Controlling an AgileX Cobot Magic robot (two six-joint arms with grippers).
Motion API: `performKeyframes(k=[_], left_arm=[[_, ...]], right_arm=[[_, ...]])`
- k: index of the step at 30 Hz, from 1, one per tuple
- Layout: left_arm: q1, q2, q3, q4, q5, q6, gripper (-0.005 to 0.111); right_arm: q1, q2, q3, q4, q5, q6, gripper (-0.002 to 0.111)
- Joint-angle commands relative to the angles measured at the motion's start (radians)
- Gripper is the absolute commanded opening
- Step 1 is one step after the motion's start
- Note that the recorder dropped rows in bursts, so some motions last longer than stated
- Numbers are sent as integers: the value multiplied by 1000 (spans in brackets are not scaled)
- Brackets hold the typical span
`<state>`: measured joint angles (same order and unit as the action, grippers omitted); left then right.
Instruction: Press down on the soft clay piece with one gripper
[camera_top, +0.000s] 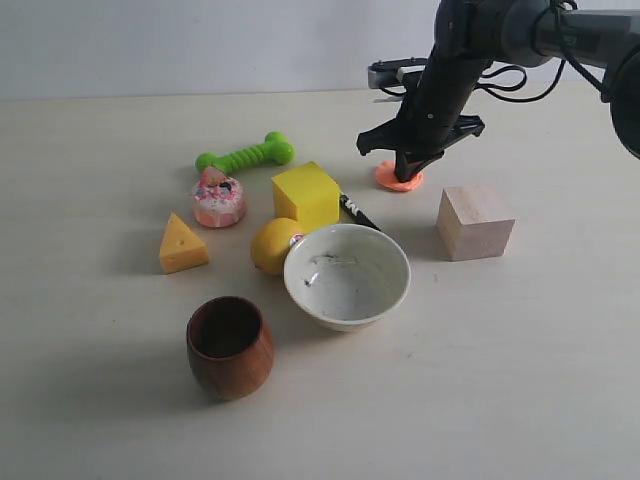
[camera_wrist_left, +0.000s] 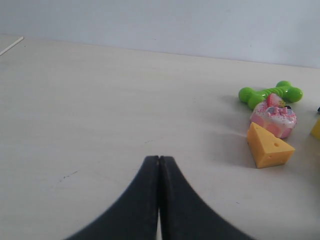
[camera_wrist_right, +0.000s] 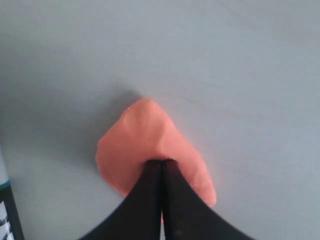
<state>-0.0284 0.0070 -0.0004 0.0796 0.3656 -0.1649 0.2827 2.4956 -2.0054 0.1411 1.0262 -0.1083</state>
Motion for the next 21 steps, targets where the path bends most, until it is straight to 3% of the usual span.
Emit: performKeyframes(k=[1, 8, 10, 21], left_arm=[[-6, -7, 0, -8, -8, 5, 0], [-6, -7, 0, -8, -8, 5, 0], [-6, -7, 0, -8, -8, 5, 0], [-6, -7, 0, -8, -8, 5, 0]], right_arm=[[1, 87, 32, 16, 24, 4, 0], [3, 87, 32, 59, 36, 4, 34], [3, 87, 32, 94, 36, 4, 38], [3, 63, 32, 114, 24, 0, 39]])
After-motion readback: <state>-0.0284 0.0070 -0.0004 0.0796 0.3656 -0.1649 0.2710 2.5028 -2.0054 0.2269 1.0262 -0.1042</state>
